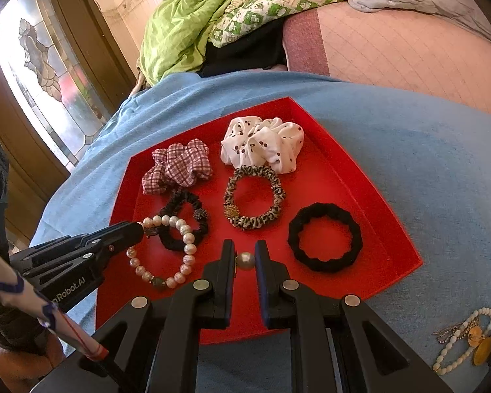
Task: Organize jewelry
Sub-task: 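Carry the pearl bracelet and earring over the red tray, then open both grippers to release the bracelet and earring in the tray, then move both grippers back toward the beaded pearl bracelet and gold pendant, then grasp the white beaded bracelet with left gripper while right grasps the tasseled gold pendant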
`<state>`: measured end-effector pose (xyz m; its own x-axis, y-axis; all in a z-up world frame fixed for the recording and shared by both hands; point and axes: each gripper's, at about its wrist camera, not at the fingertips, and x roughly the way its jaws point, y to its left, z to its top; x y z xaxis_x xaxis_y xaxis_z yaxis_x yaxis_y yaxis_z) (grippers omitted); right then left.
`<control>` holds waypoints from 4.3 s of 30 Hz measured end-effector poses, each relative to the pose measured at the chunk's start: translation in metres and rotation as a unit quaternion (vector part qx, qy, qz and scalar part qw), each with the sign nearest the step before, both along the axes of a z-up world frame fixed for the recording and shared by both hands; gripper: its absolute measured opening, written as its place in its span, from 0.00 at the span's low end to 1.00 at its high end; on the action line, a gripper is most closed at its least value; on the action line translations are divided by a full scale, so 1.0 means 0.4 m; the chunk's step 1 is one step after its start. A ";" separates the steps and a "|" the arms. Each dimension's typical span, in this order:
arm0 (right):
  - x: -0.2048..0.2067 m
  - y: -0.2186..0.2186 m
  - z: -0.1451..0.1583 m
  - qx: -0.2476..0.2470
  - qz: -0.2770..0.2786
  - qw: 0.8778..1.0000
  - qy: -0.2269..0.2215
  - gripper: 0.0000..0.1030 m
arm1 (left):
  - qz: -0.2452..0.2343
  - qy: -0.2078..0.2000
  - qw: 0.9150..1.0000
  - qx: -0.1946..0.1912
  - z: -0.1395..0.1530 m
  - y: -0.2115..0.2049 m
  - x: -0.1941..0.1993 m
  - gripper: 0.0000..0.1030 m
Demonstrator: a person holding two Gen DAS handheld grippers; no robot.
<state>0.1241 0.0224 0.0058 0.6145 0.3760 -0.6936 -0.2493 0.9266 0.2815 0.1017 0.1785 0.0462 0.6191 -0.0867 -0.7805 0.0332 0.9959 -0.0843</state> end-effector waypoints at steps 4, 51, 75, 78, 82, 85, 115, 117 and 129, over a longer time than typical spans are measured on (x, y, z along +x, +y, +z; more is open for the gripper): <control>0.005 0.002 -0.005 -0.007 -0.002 1.000 0.000 0.13 | -0.001 0.001 1.000 0.002 -0.001 0.000 0.000 0.09; -0.039 -0.059 0.061 0.010 -0.027 0.999 -0.016 0.23 | 0.007 -0.041 0.999 0.019 0.048 -0.042 -0.027 0.32; -0.151 -0.288 0.132 0.025 -0.107 0.994 -0.013 0.23 | -0.062 -0.055 0.996 0.027 0.058 -0.226 -0.054 0.37; -0.202 -0.368 0.148 0.025 -0.135 0.990 -0.014 0.23 | -0.081 -0.055 0.995 0.028 0.056 -0.256 -0.065 0.37; -0.265 -0.482 0.156 0.037 -0.175 0.984 -0.005 0.23 | -0.107 -0.057 0.992 0.032 0.055 -0.300 -0.078 0.37; -0.309 -0.550 0.145 0.049 -0.201 0.978 0.006 0.24 | -0.133 -0.050 0.989 0.039 0.040 -0.347 -0.088 0.38; -0.273 -0.627 0.050 0.075 -0.196 0.976 0.061 0.25 | -0.234 -0.006 0.968 0.090 -0.102 -0.635 -0.086 0.09; -0.274 -0.626 0.051 0.073 -0.196 0.976 0.061 0.25 | -0.229 -0.008 0.971 0.069 -0.090 -0.618 -0.077 0.06; -0.247 -0.595 0.024 0.070 -0.181 0.978 0.073 0.25 | -0.212 -0.086 0.973 -0.036 0.064 -0.483 -0.083 0.06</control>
<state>0.0253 -0.2155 0.0156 0.6226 0.2494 -0.7417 0.1406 0.8967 0.4196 0.0683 -0.0148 0.0718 0.6370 -0.4129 -0.6510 0.4589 0.8816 -0.1102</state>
